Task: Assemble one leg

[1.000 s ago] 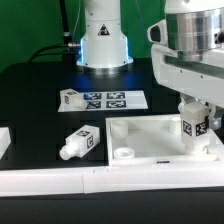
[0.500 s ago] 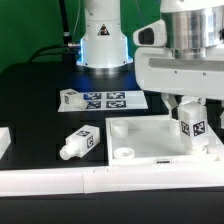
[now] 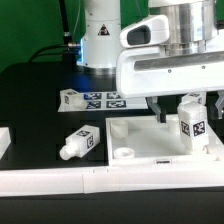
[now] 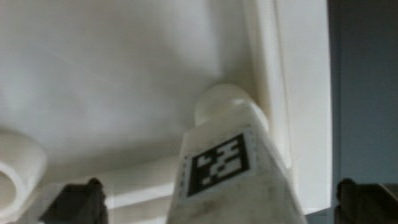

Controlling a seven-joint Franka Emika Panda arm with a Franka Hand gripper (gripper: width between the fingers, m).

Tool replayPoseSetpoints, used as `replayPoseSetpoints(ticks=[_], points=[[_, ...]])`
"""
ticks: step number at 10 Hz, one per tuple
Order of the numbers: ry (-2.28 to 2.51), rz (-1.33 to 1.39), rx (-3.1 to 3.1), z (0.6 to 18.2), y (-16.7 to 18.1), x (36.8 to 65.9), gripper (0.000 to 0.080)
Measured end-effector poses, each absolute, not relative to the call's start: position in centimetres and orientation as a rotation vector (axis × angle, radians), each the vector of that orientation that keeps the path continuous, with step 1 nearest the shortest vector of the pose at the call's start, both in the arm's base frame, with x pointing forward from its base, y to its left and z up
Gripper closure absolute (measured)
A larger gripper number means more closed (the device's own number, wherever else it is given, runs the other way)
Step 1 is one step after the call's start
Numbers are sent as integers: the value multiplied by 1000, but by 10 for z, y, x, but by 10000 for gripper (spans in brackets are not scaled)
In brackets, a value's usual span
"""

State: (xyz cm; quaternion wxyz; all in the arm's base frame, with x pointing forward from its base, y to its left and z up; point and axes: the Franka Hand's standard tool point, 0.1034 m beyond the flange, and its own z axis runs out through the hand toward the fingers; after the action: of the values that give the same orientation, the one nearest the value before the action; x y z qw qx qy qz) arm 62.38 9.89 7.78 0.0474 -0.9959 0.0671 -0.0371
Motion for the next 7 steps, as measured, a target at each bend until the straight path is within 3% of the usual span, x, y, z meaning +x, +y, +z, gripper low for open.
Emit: replayPoseSetpoints(ticks=[2, 4, 6, 7], points=[[-311, -146, -3056, 79, 110, 629, 151], [-260, -157, -3059, 78, 112, 631, 151], [-185, -154, -3062, 78, 111, 631, 444], [-61, -150, -3062, 79, 111, 631, 444]])
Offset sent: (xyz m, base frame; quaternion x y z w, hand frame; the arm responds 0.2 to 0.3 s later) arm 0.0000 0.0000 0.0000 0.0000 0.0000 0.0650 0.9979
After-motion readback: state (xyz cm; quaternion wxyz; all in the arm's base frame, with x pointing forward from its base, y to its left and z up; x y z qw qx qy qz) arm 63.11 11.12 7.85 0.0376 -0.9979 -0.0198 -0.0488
